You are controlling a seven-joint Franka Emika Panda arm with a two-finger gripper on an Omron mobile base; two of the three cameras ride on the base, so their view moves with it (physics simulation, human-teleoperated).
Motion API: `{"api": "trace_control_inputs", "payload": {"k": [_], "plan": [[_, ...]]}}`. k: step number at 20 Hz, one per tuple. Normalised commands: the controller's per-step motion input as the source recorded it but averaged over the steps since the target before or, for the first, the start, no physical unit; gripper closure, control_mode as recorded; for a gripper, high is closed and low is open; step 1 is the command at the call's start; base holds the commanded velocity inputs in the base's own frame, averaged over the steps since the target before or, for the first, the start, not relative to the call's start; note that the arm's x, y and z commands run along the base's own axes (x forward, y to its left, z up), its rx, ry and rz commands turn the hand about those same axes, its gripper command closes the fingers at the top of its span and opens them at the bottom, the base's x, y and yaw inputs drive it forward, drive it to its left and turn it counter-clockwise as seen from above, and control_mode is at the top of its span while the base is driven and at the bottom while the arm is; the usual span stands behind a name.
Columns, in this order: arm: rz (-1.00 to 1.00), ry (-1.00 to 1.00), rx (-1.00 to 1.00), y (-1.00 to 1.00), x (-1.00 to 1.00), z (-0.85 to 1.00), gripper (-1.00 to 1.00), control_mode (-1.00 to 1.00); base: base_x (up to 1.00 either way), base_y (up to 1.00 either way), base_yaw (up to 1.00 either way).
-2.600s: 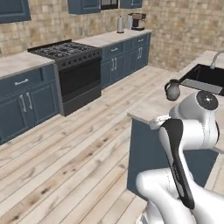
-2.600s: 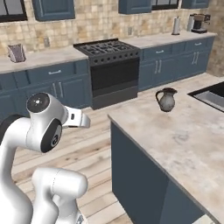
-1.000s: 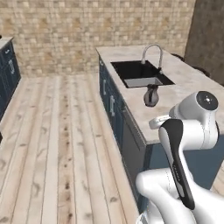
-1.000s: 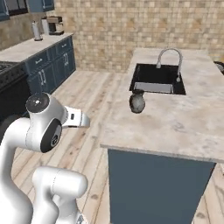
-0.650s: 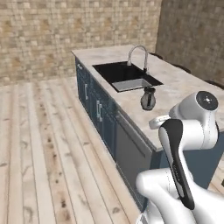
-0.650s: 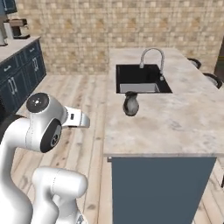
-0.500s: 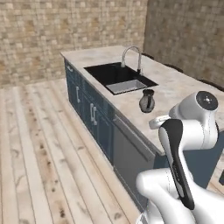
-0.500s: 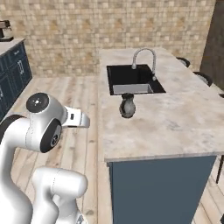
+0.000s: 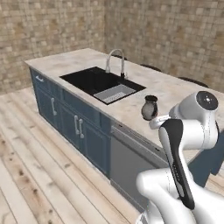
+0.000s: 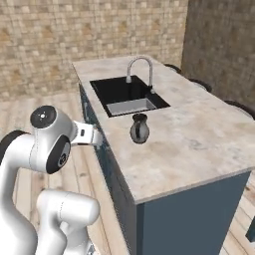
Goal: Move the broccoli and brussel sprout from the second highest shelf to the top shelf to make space. Then, place the pitcher from the counter on the cleared second highest shelf.
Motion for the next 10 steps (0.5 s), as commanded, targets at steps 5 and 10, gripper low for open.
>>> {"api": "trace_control_inputs", "payload": {"k": [5,10], "plan": [[0.0,0.0,0.0,0.0,0.0,0.0,-1.0,1.0,0.31,0.8,-0.43],[0.0,0.0,0.0,0.0,0.0,0.0,-1.0,1.0,0.34,0.74,-0.43]]}}
